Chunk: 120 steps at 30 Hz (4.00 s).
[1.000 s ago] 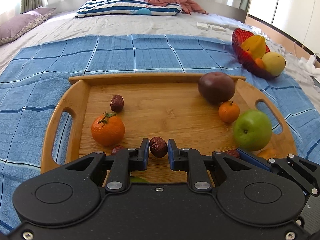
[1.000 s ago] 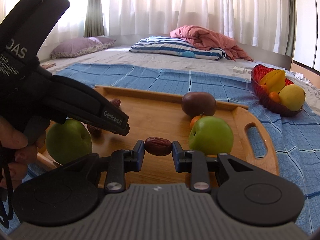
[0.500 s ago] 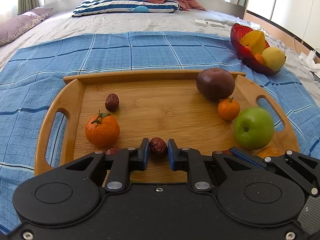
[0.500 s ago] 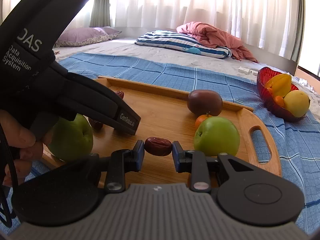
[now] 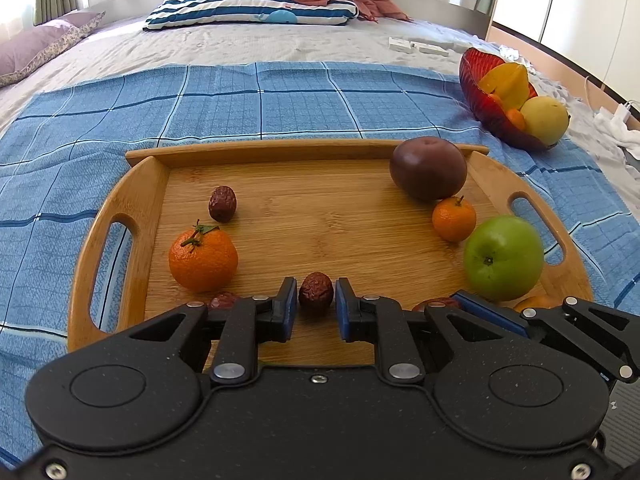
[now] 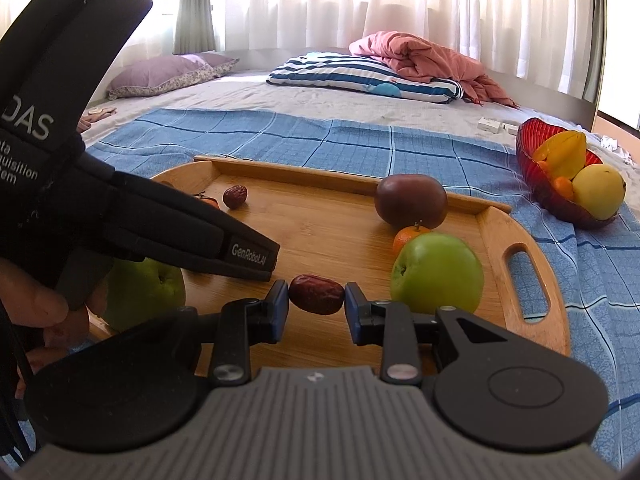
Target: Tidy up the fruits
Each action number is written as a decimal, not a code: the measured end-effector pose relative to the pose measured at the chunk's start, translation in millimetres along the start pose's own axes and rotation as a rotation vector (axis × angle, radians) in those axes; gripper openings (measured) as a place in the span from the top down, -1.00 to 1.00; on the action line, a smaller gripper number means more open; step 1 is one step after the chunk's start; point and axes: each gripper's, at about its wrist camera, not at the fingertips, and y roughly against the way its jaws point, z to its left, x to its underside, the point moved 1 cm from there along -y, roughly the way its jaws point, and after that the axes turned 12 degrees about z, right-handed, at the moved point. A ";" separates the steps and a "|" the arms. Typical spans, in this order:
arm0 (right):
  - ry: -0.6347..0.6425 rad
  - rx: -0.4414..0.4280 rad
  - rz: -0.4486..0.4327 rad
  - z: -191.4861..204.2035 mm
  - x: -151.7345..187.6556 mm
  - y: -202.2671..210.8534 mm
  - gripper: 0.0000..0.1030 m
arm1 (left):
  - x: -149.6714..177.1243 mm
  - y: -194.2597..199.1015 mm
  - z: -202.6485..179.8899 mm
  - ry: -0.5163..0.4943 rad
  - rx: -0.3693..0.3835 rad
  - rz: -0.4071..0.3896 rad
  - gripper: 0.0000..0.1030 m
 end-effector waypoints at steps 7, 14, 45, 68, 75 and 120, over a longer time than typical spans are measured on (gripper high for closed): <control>-0.005 0.000 -0.016 0.2 -3.2 5.8 -0.05 | 1.2 11.5 0.8 0.010 0.006 -0.017 0.43; -0.026 0.007 -0.050 -3.0 -4.1 24.1 -0.26 | 10.1 40.2 0.7 0.003 -0.012 -0.085 0.01; -0.118 0.079 -0.123 -10.7 84.7 93.4 -0.93 | 148.7 102.0 2.5 0.093 -0.065 -0.194 -0.76; -0.151 0.128 0.015 -18.9 110.4 66.0 -1.00 | 168.9 69.8 -0.6 0.095 -0.125 -0.143 -0.91; -0.149 0.130 0.013 -18.5 112.9 61.5 -1.00 | 170.3 62.8 -3.0 0.079 -0.146 -0.146 -1.00; -0.144 0.132 -0.010 -17.2 118.2 62.0 -1.00 | 177.6 59.0 -5.0 0.074 -0.167 -0.191 -1.00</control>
